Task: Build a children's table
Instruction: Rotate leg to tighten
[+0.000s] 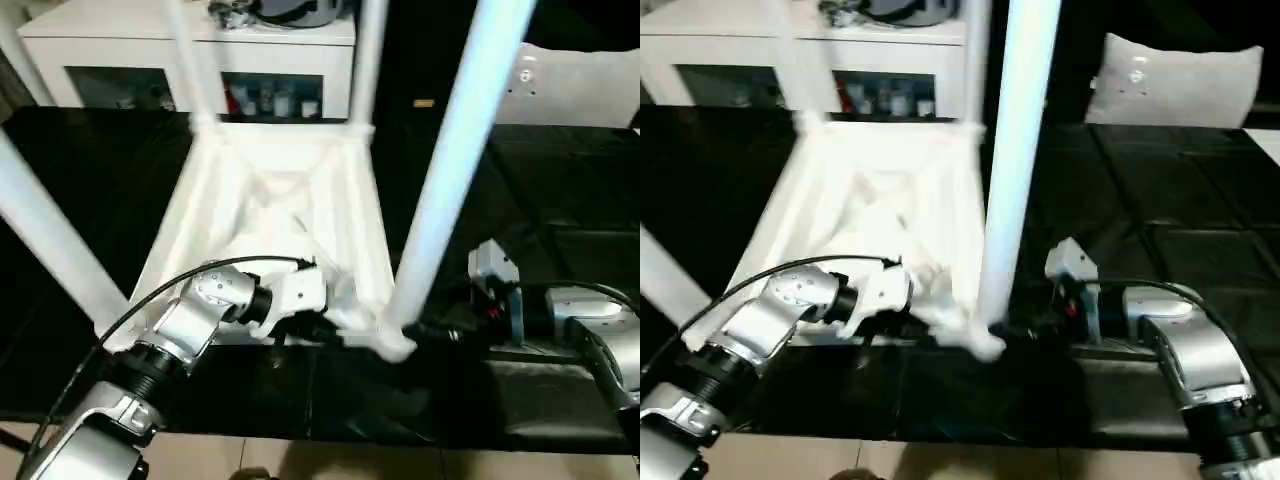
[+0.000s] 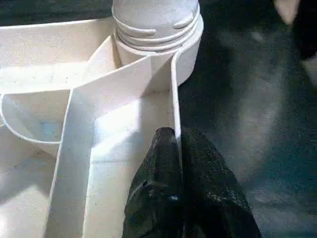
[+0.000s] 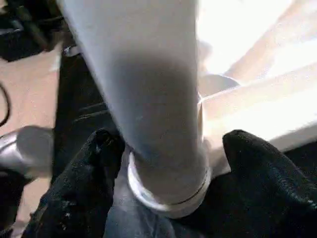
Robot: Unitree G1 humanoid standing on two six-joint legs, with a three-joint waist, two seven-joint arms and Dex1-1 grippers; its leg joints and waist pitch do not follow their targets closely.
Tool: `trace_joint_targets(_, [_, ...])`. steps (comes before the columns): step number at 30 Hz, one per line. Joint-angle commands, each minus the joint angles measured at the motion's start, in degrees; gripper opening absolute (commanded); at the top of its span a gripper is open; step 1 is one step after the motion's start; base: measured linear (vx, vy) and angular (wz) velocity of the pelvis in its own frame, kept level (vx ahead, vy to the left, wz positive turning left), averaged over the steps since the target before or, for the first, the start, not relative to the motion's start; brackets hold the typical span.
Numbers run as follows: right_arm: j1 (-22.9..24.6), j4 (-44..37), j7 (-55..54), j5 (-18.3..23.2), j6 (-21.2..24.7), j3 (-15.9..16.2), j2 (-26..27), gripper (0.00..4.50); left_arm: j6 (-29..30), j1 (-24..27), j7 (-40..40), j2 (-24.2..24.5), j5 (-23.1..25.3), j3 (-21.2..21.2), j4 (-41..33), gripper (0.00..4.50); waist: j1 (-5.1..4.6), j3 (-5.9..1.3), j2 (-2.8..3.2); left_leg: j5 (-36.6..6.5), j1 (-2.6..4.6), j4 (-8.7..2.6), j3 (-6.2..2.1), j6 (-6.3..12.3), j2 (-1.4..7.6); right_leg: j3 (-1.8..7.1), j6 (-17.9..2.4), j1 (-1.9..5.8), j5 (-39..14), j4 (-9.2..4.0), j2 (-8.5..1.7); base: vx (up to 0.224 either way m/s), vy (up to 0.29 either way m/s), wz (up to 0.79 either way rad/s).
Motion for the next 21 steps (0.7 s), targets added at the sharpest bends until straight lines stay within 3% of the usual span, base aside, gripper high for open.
trace_joint_targets(1, [-0.99, 0.29, 3.53, 0.26, -1.77, 1.28, -1.03, 3.17, -3.6, -2.12, -3.87, 0.06, 0.28, -2.12, -0.35, 0.0, -0.29, -3.86, -1.3, -0.76, 0.13, -3.64, -1.5, 6.43, 4.97, 5.01, -6.41, 3.69, -12.91, -3.29, -5.75, 0.0, 0.0, 0.0])
trace_joint_targets(6, [-0.33, -0.84, 5.15, 1.32, -1.24, 1.86, -0.83, 2.62, -4.42, -2.31, -4.96, 0.23, 0.12, -2.69, -0.26, 0.0, -0.21, -3.93, -1.38, -0.24, -0.03, -3.61, -1.58, 6.39, 5.01, 5.01, -6.4, 3.77, -12.15, -3.15, -5.8, 0.0, 0.0, 0.0])
trace_joint_targets(15, [-0.14, -0.43, 6.83, 2.14, -0.4, 3.03, -0.47, 2.02, -5.74, -2.83, -5.16, -0.37, -0.29, -2.58, 1.39, 0.0, -0.19, -3.9, -1.36, -0.94, -0.12, -3.63, -1.56, 5.8, 4.83, 4.88, -5.41, 3.85, -14.08, -3.48, -5.68, 0.0, 0.0, 0.0])
trace_joint_targets(19, [1.01, -2.89, 5.31, 4.47, 2.72, 1.95, 0.62, 1.97, -1.9, -2.52, -2.85, -1.42, -1.07, -1.17, 0.92, 0.0, -0.13, -3.99, -1.39, -0.07, -0.03, -3.6, -1.58, 5.89, 4.97, 4.96, -5.51, 3.84, -12.99, -3.32, -5.67, 0.0, 0.0, 0.0])
trace_joint_targets(20, [1.3, -4.11, 1.53, 4.9, 4.38, 0.79, 2.5, 1.97, 1.32, -2.24, -1.22, -2.49, -2.14, 0.07, -0.06, 0.0, 0.0, -3.96, -1.04, -0.18, 0.01, -3.6, -1.64, 5.84, 5.02, 4.93, -5.73, 3.77, -13.08, -3.31, -5.76, 0.0, 0.0, 0.0])
trace_joint_targets(21, [1.35, -4.66, -1.25, 4.85, 5.22, 0.14, 3.9, 1.96, 2.91, -2.09, -0.17, -2.94, -2.32, 0.49, -0.68, 0.0, -0.07, -3.89, -1.19, -0.21, 0.04, -3.68, -1.68, 5.57, 5.14, 4.96, -5.82, 3.68, -13.12, -3.44, -5.72, 0.0, 0.0, 0.0])
